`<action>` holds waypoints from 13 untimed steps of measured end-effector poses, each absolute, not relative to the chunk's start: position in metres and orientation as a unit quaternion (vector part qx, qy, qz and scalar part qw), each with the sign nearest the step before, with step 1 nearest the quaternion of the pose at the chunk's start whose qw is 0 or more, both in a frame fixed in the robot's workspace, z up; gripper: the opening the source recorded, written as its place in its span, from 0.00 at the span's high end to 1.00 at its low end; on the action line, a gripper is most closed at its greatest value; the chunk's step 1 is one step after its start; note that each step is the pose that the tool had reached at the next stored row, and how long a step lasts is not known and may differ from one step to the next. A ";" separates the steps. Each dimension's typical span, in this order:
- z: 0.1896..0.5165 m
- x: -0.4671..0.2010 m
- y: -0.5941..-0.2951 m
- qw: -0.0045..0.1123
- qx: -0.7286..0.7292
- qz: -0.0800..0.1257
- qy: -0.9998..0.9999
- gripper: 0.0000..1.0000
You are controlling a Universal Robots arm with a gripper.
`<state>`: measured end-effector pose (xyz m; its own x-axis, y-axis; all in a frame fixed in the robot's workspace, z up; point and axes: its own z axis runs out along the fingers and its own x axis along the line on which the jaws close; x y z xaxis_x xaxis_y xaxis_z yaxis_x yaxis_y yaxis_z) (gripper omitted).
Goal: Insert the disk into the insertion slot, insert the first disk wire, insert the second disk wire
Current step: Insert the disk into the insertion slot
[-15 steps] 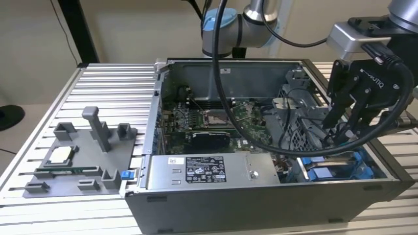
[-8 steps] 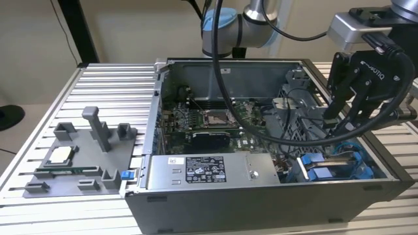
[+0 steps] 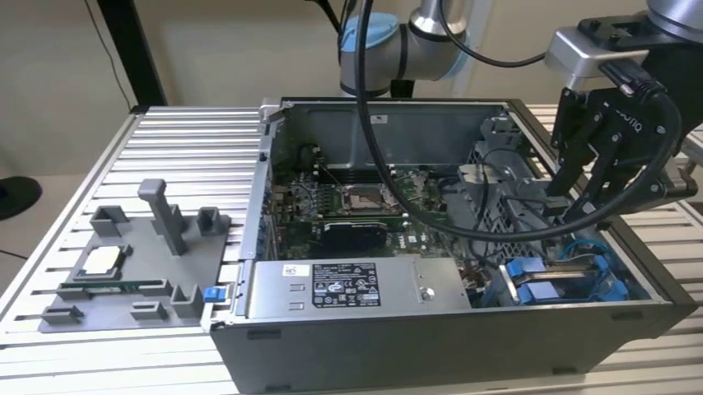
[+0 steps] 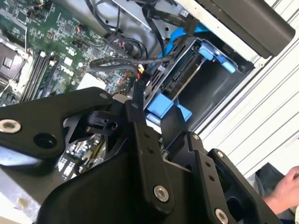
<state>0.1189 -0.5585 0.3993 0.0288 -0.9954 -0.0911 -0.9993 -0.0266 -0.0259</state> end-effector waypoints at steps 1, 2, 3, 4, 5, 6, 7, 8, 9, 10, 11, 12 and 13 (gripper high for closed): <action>0.398 0.119 -0.557 0.042 -0.716 0.023 0.696 0.00; 0.397 0.119 -0.556 0.043 -0.717 0.022 0.696 0.00; 0.395 0.119 -0.554 0.044 -0.717 0.021 0.696 0.00; 0.394 0.119 -0.553 0.044 -0.717 0.021 0.695 0.00; 0.392 0.119 -0.551 0.045 -0.717 0.020 0.695 0.00; 0.391 0.119 -0.550 0.046 -0.717 0.019 0.695 0.00; 0.390 0.119 -0.549 0.047 -0.718 0.018 0.694 0.00; 0.389 0.119 -0.549 0.048 -0.718 0.017 0.694 0.00; 0.387 0.119 -0.549 0.050 -0.719 0.015 0.693 0.00; 0.387 0.119 -0.549 0.052 -0.719 0.013 0.692 0.00; 0.386 0.118 -0.549 0.052 -0.719 0.012 0.692 0.00; 0.386 0.118 -0.549 0.053 -0.719 0.012 0.692 0.00; 0.386 0.117 -0.549 0.053 -0.719 0.012 0.692 0.00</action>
<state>0.1172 -0.5486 0.3860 0.0409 -0.9949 -0.0917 -0.9976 -0.0355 -0.0595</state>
